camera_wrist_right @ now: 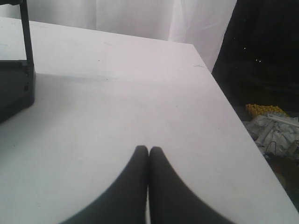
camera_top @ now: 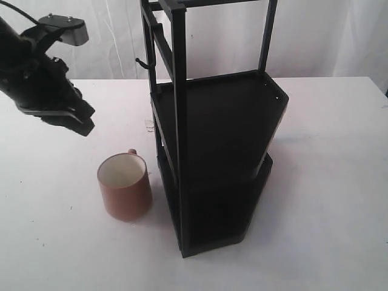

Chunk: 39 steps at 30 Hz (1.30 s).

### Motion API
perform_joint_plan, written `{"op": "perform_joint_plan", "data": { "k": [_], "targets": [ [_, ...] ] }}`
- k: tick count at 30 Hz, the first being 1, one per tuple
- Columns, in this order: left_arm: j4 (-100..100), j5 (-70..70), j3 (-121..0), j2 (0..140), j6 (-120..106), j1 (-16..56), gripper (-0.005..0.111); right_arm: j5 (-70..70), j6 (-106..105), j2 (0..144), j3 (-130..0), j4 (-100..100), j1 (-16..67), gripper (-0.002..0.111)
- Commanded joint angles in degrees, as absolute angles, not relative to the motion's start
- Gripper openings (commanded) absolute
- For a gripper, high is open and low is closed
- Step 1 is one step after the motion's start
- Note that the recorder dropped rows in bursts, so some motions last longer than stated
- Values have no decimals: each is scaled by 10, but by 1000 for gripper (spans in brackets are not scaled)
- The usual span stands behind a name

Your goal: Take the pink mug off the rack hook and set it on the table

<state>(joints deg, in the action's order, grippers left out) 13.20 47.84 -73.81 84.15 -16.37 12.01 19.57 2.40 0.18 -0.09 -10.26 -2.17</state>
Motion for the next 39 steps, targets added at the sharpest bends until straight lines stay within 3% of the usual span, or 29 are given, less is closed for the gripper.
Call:
{"op": "perform_joint_plan", "data": {
  "k": [1,2,12,23,25,31,39],
  "targets": [
    [59,421,-654,793,-115,121,5,193,22,0,0,-104,-24,0],
    [33,401,-630,783,-92,121,0,193,22,0,0,-104,-24,0],
    [-142,254,-422,645,189,88,0,193,22,0,0,-104,-24,0],
    [-250,182,-289,283,275,81,0,193,22,0,0,-104,-24,0],
    [-279,199,-280,212,272,81,0,193,22,0,0,-104,-24,0],
    [-248,465,-273,13,276,82,0,193,22,0,0,-104,-24,0],
    [-237,473,-274,0,271,83,0,193,22,0,0,-104,-24,0]
  ]
}}
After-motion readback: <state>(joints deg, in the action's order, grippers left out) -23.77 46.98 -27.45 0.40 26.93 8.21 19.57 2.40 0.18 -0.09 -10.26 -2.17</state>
